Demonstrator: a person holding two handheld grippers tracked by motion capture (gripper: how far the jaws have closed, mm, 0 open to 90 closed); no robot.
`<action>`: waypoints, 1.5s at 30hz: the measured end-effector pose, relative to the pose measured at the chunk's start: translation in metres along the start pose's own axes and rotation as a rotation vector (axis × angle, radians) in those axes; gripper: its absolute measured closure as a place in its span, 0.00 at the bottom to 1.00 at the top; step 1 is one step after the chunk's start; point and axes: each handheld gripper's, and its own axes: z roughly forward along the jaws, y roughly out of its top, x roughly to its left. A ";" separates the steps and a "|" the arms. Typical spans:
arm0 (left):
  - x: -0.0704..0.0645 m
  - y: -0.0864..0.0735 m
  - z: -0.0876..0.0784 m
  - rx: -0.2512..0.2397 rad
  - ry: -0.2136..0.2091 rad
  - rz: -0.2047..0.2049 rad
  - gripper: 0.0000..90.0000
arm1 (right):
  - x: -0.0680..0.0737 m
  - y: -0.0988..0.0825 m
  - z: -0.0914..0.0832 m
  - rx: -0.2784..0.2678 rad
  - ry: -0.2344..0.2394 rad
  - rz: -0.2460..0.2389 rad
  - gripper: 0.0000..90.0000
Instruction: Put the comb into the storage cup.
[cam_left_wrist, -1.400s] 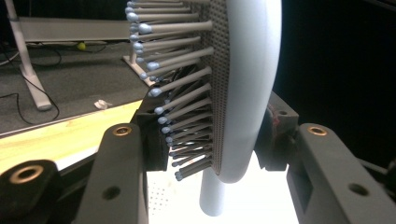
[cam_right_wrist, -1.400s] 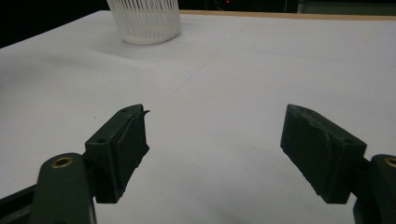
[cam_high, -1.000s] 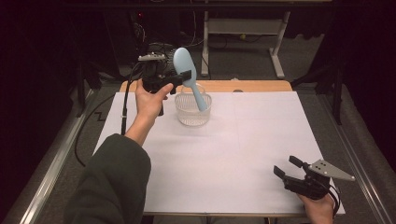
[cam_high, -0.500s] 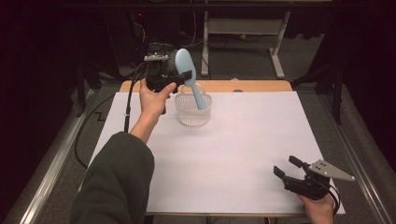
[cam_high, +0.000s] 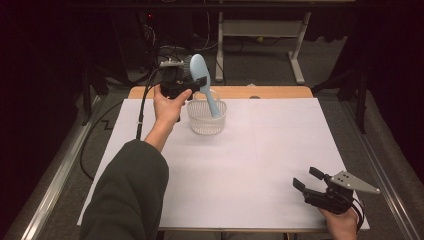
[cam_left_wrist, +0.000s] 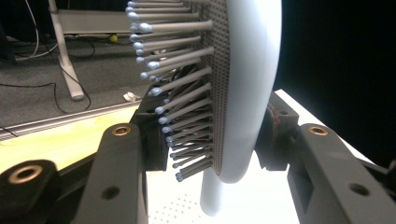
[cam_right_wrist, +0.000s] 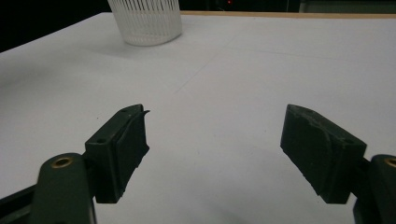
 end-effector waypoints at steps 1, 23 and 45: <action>0.000 -0.001 0.001 0.004 0.001 0.002 0.60 | 0.000 0.000 0.000 0.000 0.000 0.001 0.26; 0.000 -0.014 0.022 0.058 0.026 0.016 0.60 | 0.000 0.000 0.000 0.003 0.002 -0.002 0.26; 0.004 -0.033 0.034 0.104 0.045 0.009 0.59 | 0.000 0.000 0.001 0.009 0.011 -0.003 0.25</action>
